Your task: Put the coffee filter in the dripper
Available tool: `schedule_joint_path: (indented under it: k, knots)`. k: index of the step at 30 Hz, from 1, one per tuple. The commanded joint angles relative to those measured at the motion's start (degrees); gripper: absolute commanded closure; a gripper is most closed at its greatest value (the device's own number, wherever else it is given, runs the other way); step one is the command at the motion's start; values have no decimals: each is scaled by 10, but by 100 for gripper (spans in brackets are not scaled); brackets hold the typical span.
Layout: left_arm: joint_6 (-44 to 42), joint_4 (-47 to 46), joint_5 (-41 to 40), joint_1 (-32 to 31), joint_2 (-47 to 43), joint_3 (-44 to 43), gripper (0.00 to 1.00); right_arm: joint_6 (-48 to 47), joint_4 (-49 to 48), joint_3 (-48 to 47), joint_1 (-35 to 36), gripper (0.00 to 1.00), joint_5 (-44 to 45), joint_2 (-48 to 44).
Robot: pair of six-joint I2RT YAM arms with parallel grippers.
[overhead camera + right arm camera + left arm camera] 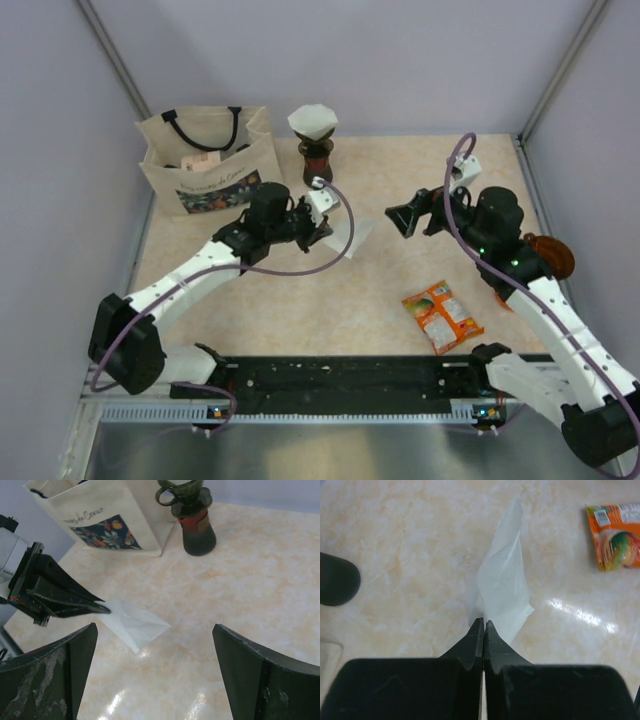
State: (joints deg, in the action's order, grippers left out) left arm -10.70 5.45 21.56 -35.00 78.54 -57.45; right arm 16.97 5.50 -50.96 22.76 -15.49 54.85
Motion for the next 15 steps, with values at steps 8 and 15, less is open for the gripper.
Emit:
schedule_joint_path:
  k: [8, 15]
  knots:
    - [-442, 136, 254, 2, -105, -13, 100, -117, 177, -13, 4, 3, -237, -56]
    - [-539, 180, 286, -21, -81, -28, 100, -154, 196, -35, 10, 3, -259, -44]
